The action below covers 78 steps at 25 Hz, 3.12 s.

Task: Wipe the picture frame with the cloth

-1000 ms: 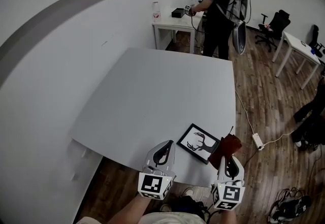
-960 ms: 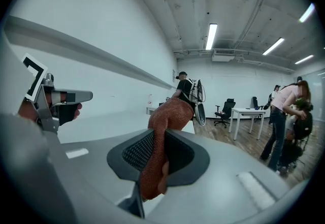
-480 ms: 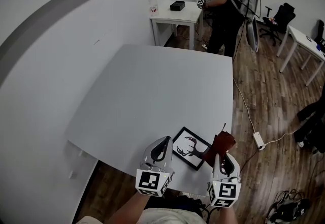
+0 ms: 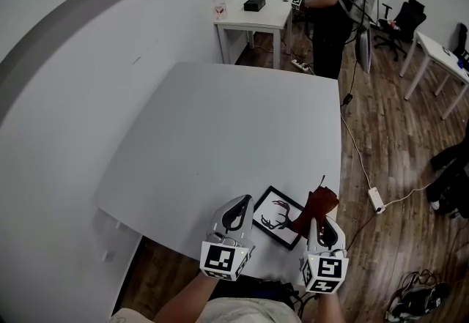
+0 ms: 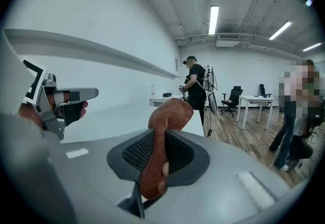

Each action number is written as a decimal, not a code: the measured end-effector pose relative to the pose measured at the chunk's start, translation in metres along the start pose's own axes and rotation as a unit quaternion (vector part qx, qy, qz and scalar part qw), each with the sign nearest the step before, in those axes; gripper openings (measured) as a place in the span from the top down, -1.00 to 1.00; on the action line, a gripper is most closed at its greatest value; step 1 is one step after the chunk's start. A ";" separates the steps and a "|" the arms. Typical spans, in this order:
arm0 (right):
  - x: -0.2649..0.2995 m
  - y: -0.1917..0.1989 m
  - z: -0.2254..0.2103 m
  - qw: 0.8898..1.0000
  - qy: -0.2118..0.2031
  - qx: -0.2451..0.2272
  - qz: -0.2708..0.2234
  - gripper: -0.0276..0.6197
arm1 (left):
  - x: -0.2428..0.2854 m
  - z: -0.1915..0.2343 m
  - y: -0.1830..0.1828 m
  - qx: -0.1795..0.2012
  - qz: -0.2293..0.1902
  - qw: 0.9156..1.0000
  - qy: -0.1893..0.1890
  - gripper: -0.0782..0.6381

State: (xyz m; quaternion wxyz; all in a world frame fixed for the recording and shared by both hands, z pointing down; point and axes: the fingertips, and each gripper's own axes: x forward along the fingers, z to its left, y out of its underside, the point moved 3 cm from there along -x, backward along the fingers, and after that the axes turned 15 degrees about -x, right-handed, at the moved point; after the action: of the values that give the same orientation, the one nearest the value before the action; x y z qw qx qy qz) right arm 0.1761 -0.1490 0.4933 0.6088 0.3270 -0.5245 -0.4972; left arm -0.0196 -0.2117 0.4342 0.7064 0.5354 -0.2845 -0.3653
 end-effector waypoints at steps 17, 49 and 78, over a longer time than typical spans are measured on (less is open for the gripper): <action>0.114 0.032 0.089 0.984 -0.120 0.050 0.124 0.64 | 0.001 0.027 -0.004 -0.008 0.003 1.000 -0.002 0.78; 0.106 0.116 0.043 0.956 -0.049 0.112 0.268 0.64 | -0.002 0.017 0.005 -0.016 0.015 1.000 0.012 0.78; 0.094 0.077 0.096 0.963 -0.107 0.118 0.216 0.63 | -0.008 0.028 0.008 -0.015 0.010 1.000 -0.006 0.78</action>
State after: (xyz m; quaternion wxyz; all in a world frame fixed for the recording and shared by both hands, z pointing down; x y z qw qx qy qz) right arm 0.0994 -0.2041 0.6163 0.5991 0.2202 -0.6997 -0.3210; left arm -0.0447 -0.2194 0.4491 0.7161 0.5198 -0.2885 -0.3658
